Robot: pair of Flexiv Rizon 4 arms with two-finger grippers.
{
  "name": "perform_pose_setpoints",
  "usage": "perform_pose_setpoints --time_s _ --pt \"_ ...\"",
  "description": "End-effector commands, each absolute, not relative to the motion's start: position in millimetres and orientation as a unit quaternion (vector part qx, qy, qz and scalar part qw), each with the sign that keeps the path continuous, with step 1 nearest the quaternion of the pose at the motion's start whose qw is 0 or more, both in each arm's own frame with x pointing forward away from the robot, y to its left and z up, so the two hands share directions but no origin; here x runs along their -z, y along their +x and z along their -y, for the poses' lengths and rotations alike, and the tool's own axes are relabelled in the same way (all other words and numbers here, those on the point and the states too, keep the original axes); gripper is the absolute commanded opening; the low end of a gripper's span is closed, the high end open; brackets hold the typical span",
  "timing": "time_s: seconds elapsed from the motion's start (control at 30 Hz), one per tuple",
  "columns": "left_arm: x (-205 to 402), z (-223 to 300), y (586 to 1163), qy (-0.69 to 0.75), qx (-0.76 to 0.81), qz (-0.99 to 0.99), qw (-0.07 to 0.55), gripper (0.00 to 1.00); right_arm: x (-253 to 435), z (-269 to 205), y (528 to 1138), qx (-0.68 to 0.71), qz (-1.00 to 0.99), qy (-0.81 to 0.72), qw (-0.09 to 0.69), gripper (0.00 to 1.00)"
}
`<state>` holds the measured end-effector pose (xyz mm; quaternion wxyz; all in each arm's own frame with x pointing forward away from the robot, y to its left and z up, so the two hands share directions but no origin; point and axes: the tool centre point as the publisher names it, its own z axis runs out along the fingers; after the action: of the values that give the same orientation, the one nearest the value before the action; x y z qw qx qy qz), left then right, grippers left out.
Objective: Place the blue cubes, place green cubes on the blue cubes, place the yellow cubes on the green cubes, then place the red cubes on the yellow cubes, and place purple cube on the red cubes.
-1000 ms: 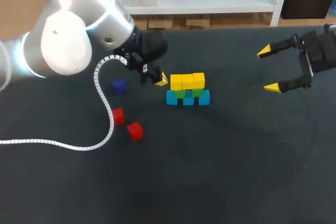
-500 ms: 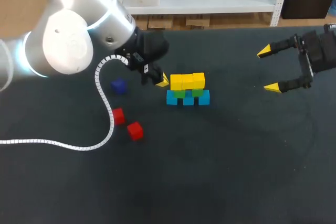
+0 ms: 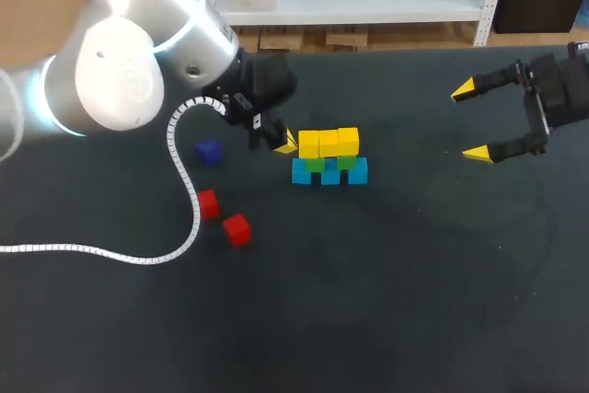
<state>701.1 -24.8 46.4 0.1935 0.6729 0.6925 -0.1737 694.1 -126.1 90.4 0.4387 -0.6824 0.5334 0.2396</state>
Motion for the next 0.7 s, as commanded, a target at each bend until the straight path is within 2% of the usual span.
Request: perform_pose_setpoints --time_s 0.03,0.7 --pt "-46.3 25.2 700.4 0.673 0.174 -0.692 0.193 0.0 -90.5 125.9 694.3 -0.239 -0.534 -0.682 0.438 1.0" --pt "-46.3 28.6 698.1 0.675 0.175 -0.691 0.192 0.0 -90.5 125.9 694.3 -0.239 -0.534 -0.682 0.438 1.0"
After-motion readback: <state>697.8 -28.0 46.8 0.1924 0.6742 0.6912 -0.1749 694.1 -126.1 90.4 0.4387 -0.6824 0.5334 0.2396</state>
